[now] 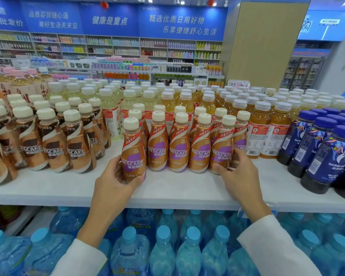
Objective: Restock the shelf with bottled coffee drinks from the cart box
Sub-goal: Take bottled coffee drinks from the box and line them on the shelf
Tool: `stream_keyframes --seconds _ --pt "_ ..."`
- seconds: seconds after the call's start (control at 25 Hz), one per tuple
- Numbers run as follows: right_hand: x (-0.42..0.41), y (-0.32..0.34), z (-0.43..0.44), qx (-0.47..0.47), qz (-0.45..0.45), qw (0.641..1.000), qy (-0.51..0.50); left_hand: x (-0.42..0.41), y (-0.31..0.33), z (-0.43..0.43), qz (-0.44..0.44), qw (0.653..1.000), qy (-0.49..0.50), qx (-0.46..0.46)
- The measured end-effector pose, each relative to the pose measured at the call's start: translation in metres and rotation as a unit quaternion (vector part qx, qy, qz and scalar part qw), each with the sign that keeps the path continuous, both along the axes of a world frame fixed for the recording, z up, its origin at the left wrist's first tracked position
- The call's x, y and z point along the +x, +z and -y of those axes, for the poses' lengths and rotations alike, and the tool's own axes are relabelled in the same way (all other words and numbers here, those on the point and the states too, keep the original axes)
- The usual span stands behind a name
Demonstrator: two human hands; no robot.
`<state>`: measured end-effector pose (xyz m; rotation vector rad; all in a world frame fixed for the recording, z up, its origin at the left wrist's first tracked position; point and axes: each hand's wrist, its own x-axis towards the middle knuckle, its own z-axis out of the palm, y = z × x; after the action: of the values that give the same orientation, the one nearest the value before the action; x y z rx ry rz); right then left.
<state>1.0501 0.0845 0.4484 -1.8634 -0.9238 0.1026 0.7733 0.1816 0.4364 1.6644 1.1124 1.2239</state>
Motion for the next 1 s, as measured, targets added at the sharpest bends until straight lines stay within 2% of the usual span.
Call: stream_keyframes --seconds 0.2,1.0 --pt "-0.0003 0.0046 -0.0038 0.014 -0.015 1.0 -0.012 0.0003 0.0013 -0.0016 0.018 1.0 -0.007 -0.01" --pt "-0.0037 0.0065 0.0002 0.006 -0.024 1.0 -0.003 -0.0008 0.0022 -0.0011 0.0 1.0 -0.005 -0.02"
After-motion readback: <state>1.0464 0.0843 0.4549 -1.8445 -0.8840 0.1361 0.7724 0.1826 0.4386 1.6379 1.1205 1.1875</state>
